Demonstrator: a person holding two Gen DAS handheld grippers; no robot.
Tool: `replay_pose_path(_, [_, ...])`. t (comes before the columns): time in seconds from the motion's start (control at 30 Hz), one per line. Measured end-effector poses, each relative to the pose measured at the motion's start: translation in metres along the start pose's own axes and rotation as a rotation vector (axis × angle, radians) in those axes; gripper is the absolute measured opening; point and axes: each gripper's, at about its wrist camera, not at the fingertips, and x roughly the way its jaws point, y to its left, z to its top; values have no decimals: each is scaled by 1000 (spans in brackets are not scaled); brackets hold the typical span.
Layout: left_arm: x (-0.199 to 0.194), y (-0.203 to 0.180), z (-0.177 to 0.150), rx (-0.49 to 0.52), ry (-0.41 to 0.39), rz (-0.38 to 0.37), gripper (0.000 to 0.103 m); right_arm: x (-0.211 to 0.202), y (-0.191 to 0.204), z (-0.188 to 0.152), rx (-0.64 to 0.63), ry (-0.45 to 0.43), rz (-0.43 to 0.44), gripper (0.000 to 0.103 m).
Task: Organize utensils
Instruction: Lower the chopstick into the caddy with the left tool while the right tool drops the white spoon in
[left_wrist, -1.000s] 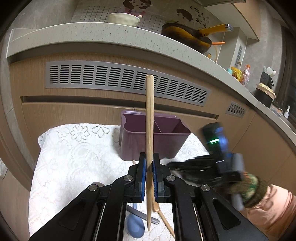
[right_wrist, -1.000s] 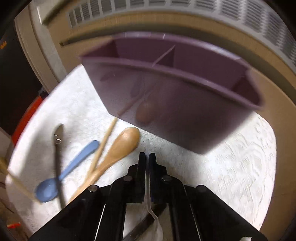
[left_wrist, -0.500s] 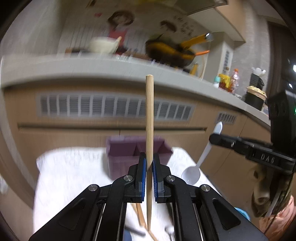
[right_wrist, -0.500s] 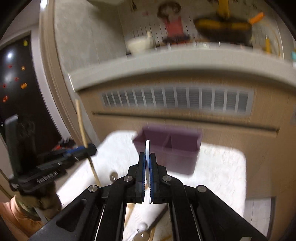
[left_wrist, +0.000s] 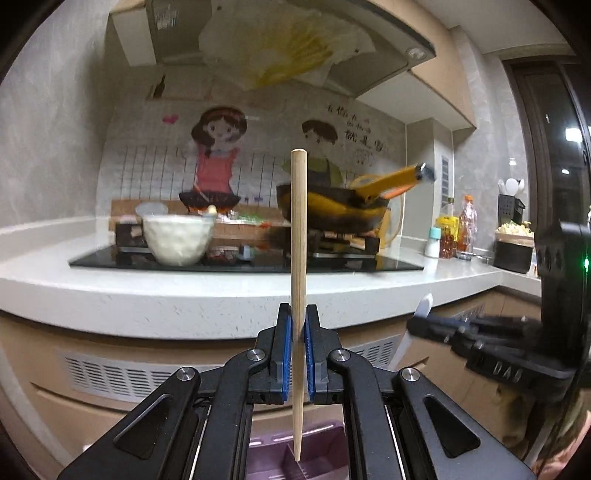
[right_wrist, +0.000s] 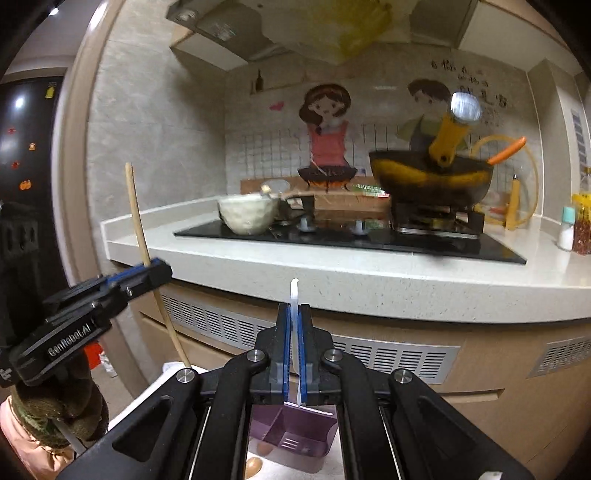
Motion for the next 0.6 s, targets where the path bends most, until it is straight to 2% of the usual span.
replay_pose_path(0.13, [37, 5, -26, -14, 52, 4, 7, 43, -7, -27, 17, 71, -2, 3])
replay_pose_path(0.37, [91, 27, -93, -59, 204, 43, 8, 101, -15, -89, 47, 217, 8, 4])
replay_pose_path(0.43, [99, 35, -110, -92, 249, 45, 9, 115, -16, -108, 69, 266, 23, 4])
replay_pose_path(0.5, [105, 40, -125, -121, 288, 53, 14, 123, -16, -124, 87, 304, 40, 5])
replay_pose_path(0.53, [104, 42, -129, -128, 296, 60, 19, 127, -16, -132, 95, 327, 54, 6])
replay_pose_path(0.6, [96, 45, -136, -148, 297, 76, 20, 129, -15, -143, 103, 362, 59, 11])
